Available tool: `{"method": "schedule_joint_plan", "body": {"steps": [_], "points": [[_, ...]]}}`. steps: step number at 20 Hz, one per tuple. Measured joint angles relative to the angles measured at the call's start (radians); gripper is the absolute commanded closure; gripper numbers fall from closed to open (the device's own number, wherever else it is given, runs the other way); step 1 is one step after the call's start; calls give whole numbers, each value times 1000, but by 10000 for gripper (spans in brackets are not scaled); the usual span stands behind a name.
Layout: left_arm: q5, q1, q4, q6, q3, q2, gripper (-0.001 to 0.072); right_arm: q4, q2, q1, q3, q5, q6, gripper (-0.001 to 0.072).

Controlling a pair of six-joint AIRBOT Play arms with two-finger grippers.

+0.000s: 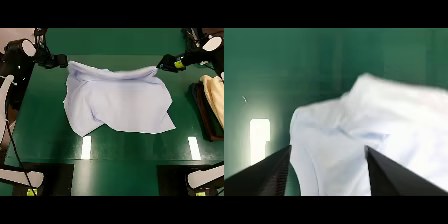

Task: Fold the shirts.

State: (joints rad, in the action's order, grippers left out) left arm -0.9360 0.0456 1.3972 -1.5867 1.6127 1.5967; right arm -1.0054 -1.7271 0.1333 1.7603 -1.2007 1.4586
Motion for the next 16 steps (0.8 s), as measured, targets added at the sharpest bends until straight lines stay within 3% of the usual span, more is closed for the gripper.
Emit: {"method": "schedule_joint_plan", "body": {"steps": [4, 7, 10, 16], "points": [[-172, -47, -10, 22, -17, -32, 165, 88, 20, -51, -3, -100, -58, 263], [-266, -68, -17, 43, -177, -138, 165, 115, 68, -87, -4, -217, -103, 262], [-269, -75, -65, 51, -458, -303, 166, 135, 134, -105, -19, -296, -126, 263], [-182, -80, -285, 59, -956, -583, 166, 142, 331, -133, -233, -254, -137, 263]]}}
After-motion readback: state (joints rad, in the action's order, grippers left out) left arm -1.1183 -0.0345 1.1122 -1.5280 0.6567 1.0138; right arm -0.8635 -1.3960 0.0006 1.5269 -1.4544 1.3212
